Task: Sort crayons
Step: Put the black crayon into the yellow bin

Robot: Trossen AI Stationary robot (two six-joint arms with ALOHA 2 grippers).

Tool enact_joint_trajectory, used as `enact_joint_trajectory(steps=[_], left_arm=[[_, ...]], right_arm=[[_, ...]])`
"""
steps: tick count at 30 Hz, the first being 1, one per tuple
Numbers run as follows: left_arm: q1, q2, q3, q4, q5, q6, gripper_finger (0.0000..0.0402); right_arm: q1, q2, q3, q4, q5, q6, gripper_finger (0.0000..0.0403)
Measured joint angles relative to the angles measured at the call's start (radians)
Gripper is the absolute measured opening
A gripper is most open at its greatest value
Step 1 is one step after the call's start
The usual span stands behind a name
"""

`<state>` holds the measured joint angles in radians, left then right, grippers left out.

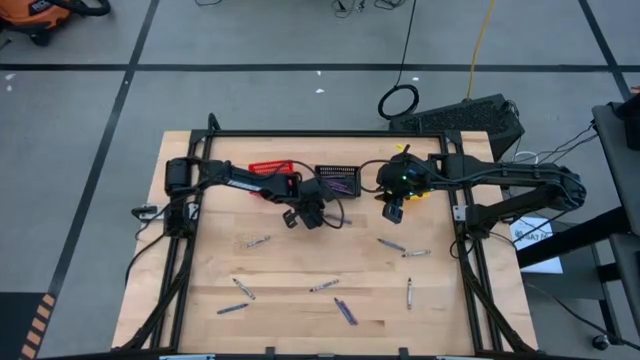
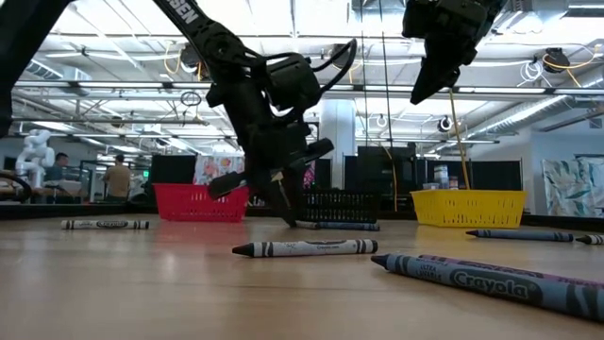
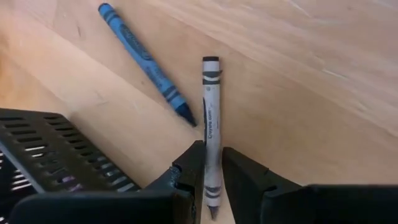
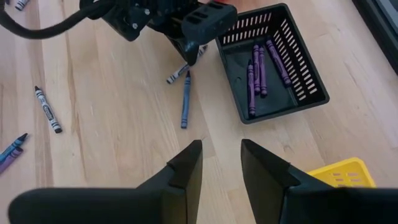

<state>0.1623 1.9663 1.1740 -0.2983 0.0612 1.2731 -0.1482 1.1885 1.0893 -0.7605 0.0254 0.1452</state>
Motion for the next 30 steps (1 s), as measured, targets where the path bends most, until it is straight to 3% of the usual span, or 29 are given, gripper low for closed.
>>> enact_joint_trajectory(steps=[10, 15, 19, 30], left_arm=[[-0.002, 0.018, 0.024, -0.094, 0.0, -0.005, 0.007], [-0.017, 0.019, 0.023, -0.101, -0.01, -0.012, 0.0035], [-0.034, 0.02, 0.022, -0.101, -0.03, -0.101, 0.0007], [-0.063, -0.025, 0.016, -0.168, -0.065, -0.226, 0.0001]], right_arm=[[0.0, 0.0, 0.0, 0.0, 0.0, 0.0, 0.0098], [0.0, 0.0, 0.0, 0.0, 0.0, 0.0, 0.0098], [0.0, 0.0, 0.0, 0.0, 0.0, 0.0, 0.0098], [0.0, 0.0, 0.0, 0.0, 0.0, 0.0, 0.0098]])
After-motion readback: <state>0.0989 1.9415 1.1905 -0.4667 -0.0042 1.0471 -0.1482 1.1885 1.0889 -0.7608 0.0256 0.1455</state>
